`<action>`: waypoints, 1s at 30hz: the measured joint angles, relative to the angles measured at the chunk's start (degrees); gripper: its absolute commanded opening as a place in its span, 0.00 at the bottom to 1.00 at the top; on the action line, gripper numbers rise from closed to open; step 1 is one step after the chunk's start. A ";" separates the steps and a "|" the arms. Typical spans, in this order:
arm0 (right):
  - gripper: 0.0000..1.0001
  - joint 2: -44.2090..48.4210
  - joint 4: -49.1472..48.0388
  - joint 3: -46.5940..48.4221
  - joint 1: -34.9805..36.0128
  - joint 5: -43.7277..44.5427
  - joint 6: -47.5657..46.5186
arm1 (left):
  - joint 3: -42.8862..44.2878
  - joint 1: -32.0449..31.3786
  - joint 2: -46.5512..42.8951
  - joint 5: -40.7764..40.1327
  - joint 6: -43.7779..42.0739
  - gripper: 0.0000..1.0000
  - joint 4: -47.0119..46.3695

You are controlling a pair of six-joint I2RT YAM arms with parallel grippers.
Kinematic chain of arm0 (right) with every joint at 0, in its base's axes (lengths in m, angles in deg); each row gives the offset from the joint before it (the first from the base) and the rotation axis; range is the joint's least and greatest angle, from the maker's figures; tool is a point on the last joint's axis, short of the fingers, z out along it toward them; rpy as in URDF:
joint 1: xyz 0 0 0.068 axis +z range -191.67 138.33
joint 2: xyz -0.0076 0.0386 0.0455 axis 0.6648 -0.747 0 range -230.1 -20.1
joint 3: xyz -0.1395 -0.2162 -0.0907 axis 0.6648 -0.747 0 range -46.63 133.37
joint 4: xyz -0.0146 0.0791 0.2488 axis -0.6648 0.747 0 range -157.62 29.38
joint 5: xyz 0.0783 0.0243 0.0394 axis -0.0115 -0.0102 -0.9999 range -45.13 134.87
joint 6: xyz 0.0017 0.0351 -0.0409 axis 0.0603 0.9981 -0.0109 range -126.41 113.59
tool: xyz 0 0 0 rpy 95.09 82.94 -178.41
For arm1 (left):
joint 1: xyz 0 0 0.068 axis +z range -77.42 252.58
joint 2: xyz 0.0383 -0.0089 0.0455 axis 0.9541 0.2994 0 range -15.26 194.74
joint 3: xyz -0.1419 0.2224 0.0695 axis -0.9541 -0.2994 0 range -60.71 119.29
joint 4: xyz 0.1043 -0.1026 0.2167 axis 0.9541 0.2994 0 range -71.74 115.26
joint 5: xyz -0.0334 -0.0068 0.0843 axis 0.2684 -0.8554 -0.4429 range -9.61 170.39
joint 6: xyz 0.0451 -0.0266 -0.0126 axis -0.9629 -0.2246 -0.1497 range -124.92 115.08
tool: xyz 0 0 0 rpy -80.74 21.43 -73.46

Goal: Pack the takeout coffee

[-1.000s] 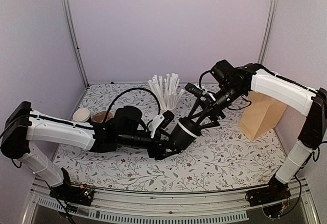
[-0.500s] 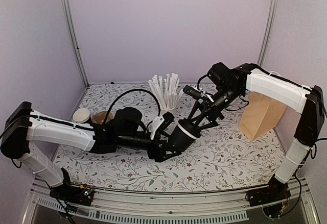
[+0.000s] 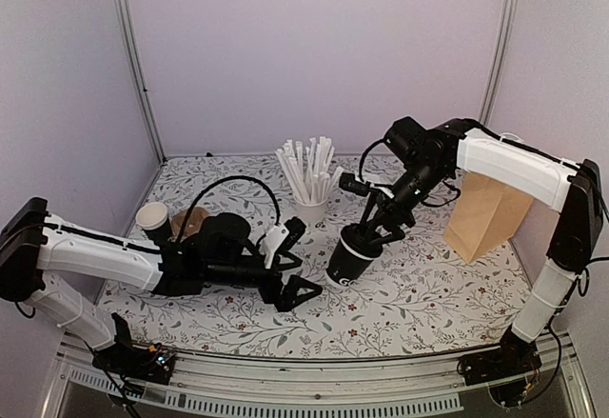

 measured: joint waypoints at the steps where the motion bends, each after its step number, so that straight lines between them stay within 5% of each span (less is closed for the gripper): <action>1: 0.56 -0.17 0.02 0.09 -0.02 1.44 0.11 | -0.85 0.00 -1.31 -0.92 0.17 1.00 0.74; 15: 0.57 -8.15 1.40 7.19 0.00 21.88 1.25 | -3.87 0.59 -14.73 -22.58 4.76 1.00 9.70; 30: 0.58 -16.85 2.82 21.92 -6.93 32.92 -0.31 | -5.03 1.49 -16.74 -26.12 9.35 1.00 12.85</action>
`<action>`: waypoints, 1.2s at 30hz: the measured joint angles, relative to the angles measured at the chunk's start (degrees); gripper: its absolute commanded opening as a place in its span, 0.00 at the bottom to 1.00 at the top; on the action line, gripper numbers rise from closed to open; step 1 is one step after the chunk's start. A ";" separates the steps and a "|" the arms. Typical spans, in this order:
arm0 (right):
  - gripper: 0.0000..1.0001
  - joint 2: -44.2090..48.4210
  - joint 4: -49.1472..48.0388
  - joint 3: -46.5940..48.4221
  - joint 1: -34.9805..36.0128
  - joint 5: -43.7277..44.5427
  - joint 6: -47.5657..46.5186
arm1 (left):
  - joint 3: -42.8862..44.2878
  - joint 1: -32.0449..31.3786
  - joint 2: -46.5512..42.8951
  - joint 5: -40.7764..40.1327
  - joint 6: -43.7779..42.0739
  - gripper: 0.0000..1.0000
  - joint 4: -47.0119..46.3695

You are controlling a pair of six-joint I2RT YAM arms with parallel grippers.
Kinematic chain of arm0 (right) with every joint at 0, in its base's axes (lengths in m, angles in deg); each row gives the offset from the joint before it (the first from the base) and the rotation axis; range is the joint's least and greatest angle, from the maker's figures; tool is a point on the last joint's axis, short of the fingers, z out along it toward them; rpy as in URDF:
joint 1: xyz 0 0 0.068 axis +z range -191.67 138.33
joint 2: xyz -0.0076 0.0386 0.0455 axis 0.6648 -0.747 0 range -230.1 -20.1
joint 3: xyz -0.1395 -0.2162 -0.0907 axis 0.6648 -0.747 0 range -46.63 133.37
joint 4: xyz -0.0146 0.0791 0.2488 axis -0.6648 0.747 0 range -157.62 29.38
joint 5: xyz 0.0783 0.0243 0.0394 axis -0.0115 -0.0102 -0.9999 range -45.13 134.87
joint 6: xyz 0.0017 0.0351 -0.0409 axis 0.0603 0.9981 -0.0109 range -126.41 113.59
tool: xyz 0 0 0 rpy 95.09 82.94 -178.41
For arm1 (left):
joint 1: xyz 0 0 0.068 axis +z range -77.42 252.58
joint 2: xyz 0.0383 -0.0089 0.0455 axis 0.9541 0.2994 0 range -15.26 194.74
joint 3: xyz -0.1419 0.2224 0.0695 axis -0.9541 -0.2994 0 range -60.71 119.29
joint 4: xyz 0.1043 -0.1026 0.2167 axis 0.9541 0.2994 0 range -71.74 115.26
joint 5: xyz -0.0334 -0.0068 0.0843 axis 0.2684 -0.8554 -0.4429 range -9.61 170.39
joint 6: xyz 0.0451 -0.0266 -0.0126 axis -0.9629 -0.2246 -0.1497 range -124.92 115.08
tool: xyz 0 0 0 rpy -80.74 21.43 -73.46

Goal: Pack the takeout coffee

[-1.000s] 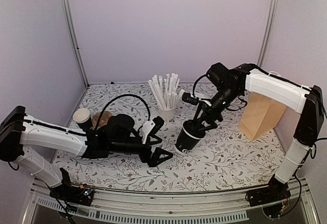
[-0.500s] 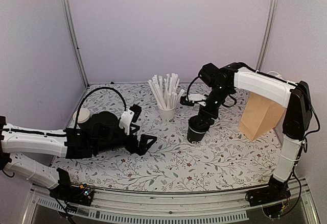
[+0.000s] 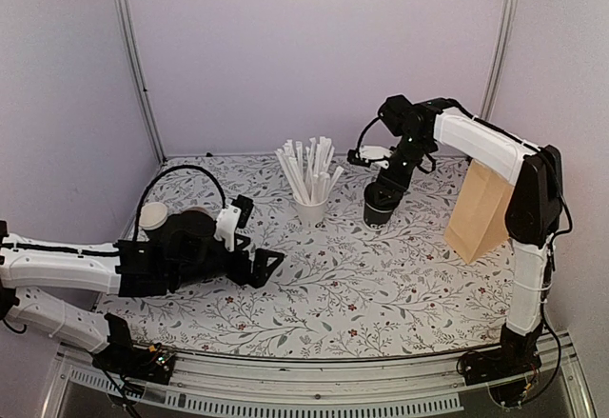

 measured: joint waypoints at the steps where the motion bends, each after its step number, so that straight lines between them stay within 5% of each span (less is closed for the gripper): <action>1: 0.58 -1.01 0.09 1.27 -0.48 0.33 -0.20 | -0.28 0.00 -0.17 0.17 0.04 1.00 -0.02; 16: 0.73 -11.43 1.01 11.91 -4.17 1.31 -1.53 | -2.78 0.00 -3.69 1.51 1.25 1.00 -0.48; 36: 0.88 -9.55 1.88 14.05 -5.53 -3.26 0.59 | -2.69 0.00 -1.25 2.71 0.63 1.00 -3.08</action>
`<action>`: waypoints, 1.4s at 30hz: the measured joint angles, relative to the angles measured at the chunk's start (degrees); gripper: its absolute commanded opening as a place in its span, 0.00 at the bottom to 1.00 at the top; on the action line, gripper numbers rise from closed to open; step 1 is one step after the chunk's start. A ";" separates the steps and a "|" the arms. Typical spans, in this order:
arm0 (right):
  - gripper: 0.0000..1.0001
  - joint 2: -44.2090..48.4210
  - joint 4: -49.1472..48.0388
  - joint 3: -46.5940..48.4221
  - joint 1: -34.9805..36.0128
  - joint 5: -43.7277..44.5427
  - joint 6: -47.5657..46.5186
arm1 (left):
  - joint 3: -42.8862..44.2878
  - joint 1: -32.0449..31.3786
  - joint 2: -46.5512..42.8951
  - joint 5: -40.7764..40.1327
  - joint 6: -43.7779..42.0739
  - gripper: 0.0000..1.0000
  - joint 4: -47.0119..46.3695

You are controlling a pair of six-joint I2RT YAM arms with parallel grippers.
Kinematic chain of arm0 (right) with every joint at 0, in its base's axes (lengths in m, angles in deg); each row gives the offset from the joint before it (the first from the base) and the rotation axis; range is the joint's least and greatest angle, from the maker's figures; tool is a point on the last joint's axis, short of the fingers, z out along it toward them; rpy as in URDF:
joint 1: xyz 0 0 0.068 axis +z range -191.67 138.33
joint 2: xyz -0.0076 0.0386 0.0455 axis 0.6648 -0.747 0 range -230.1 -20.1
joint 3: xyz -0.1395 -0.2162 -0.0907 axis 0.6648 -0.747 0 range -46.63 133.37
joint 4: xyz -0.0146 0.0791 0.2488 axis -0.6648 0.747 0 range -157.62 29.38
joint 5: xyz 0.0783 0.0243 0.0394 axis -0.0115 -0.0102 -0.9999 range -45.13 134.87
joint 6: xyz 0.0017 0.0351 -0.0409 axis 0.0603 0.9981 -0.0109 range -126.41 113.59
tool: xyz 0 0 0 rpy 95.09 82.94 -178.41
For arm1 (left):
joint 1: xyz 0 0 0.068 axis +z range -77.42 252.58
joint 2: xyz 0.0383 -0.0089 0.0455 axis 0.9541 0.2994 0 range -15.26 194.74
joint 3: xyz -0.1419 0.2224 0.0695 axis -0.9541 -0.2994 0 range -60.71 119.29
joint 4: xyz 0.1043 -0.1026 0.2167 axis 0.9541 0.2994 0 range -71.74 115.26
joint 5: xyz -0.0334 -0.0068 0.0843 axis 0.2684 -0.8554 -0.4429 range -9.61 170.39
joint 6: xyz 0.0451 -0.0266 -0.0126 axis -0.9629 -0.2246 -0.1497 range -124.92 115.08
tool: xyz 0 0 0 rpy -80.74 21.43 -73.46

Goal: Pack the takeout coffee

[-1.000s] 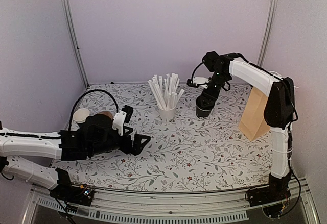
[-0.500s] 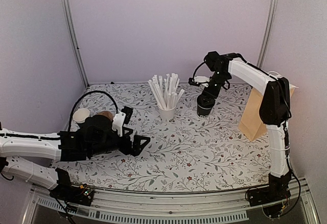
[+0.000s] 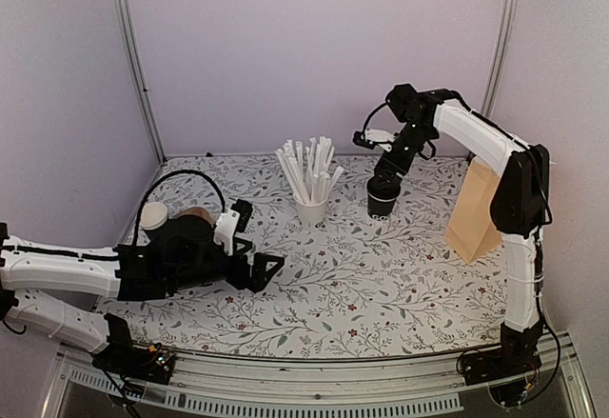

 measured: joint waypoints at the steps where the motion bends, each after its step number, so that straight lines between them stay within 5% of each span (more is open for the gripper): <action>1: 0.88 0.96 0.37 0.02 0.00 0.02 0.31 | 0.11 0.00 0.39 0.00 -0.07 1.00 -0.02; 12: 0.83 25.75 1.81 -11.65 -0.39 3.80 1.05 | 0.81 2.14 1.88 -1.86 0.66 0.96 -3.61; 19: 0.71 39.93 4.26 -13.81 -4.11 9.99 -0.85 | 2.73 2.23 7.26 0.98 0.13 0.90 -6.51; 24: 0.59 43.43 6.45 -20.13 -9.35 12.39 -1.20 | 5.46 2.23 11.67 2.97 -0.22 0.87 -6.95; 32: 0.55 43.28 7.74 -26.62 -18.18 12.50 -0.57 | 6.69 2.23 12.66 5.05 -0.22 0.87 -7.04; 36: 0.40 43.28 7.82 -28.72 -19.41 12.41 -0.35 | 6.14 2.23 11.08 5.35 -0.17 0.87 -7.06; 40: 0.09 43.25 8.35 -28.98 -19.50 10.78 0.39 | 4.66 2.23 8.59 5.42 0.02 0.87 -7.48; 42: 0.02 43.15 8.72 -28.98 -19.52 9.09 0.55 | 4.24 2.23 8.15 5.46 0.11 0.87 -7.65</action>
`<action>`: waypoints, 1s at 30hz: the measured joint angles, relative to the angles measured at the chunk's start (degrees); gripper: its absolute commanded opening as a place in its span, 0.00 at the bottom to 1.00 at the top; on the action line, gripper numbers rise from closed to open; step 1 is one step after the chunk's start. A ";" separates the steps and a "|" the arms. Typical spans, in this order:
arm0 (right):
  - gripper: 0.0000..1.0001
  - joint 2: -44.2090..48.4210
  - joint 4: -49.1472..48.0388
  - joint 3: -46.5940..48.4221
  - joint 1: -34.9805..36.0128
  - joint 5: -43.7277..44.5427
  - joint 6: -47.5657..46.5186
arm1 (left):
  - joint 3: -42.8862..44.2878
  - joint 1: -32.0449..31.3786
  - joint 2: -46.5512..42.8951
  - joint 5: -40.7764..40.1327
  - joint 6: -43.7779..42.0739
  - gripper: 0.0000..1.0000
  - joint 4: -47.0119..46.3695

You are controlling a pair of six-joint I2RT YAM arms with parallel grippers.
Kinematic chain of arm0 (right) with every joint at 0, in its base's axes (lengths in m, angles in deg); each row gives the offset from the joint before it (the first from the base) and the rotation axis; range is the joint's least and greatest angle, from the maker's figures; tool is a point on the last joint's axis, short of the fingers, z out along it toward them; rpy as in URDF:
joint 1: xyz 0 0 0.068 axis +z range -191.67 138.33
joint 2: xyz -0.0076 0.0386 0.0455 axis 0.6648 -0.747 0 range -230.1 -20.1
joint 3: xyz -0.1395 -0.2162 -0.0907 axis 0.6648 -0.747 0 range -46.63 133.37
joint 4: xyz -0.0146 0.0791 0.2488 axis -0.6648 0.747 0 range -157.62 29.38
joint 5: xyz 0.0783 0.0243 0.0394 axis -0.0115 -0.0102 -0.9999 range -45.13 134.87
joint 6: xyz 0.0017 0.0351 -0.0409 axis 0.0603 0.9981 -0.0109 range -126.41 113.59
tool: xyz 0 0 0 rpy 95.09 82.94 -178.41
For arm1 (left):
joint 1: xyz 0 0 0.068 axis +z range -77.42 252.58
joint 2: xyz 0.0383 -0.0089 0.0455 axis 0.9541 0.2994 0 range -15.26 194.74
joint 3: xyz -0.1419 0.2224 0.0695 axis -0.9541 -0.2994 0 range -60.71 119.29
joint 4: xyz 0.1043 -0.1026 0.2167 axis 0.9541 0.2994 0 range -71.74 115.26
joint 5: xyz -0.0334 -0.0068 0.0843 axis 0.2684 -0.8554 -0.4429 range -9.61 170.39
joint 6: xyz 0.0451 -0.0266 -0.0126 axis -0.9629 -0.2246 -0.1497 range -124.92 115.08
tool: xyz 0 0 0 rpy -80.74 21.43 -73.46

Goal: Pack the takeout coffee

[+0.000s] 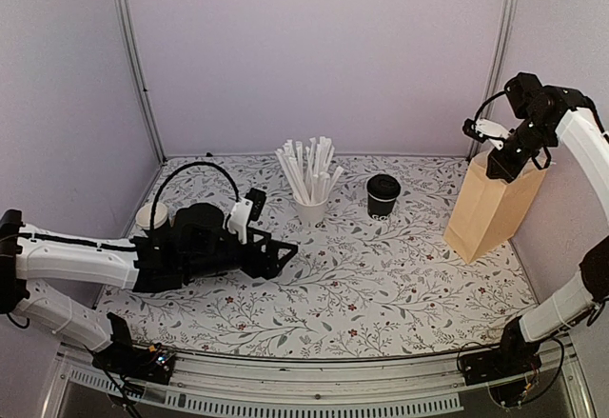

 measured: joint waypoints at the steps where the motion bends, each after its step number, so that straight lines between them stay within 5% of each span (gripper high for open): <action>1: 0.01 -0.22 0.33 0.04 0.00 -0.74 0.37 | -0.20 0.00 -0.04 0.00 0.09 0.86 -0.22; 14: 0.00 -0.48 2.12 2.16 1.20 -10.32 1.66 | -1.92 0.00 -2.80 -0.63 -0.20 0.86 0.74; 28: 0.00 1.31 2.75 -0.09 16.13 -18.14 1.86 | -1.92 0.24 -2.93 -3.43 -1.42 0.86 2.62; 30: 0.11 0.74 2.73 -0.09 17.70 -18.05 1.88 | -1.92 0.35 -3.10 -3.80 -1.42 0.86 2.93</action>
